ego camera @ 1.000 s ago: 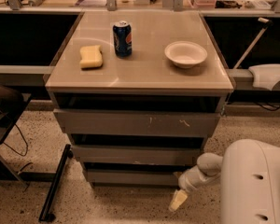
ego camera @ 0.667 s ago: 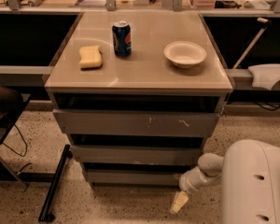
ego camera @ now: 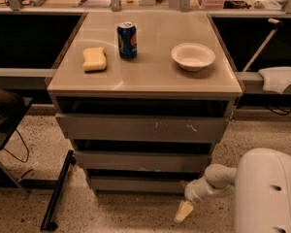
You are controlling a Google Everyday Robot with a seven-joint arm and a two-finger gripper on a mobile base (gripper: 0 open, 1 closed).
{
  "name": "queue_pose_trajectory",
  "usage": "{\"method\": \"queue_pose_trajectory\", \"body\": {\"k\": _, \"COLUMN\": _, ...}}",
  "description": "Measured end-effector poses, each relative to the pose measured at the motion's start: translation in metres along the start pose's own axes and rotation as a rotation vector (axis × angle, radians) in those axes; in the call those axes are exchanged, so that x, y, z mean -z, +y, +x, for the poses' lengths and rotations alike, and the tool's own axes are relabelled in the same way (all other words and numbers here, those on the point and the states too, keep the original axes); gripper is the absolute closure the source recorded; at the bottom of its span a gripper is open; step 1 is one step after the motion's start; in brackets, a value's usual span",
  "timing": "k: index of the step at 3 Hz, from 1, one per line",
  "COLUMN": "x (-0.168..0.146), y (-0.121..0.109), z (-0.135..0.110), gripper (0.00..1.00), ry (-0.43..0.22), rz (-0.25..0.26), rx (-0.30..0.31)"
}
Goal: Open bottom drawer
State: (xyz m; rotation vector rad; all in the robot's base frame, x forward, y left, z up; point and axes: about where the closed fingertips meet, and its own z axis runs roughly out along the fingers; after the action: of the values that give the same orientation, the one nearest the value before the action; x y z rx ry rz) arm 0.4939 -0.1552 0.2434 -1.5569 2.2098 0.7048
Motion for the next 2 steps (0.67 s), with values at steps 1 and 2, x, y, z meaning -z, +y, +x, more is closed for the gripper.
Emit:
{"method": "queue_pose_trajectory", "body": {"k": 1, "x": 0.006, "y": 0.012, "z": -0.012, "gripper": 0.00, "ry": -0.081, "rz": 0.142, "rx": 0.097}}
{"method": "queue_pose_trajectory", "body": {"k": 2, "x": 0.017, "y": 0.004, "z": -0.022, "gripper": 0.00, "ry": -0.137, "rz": 0.250, "rx": 0.129}}
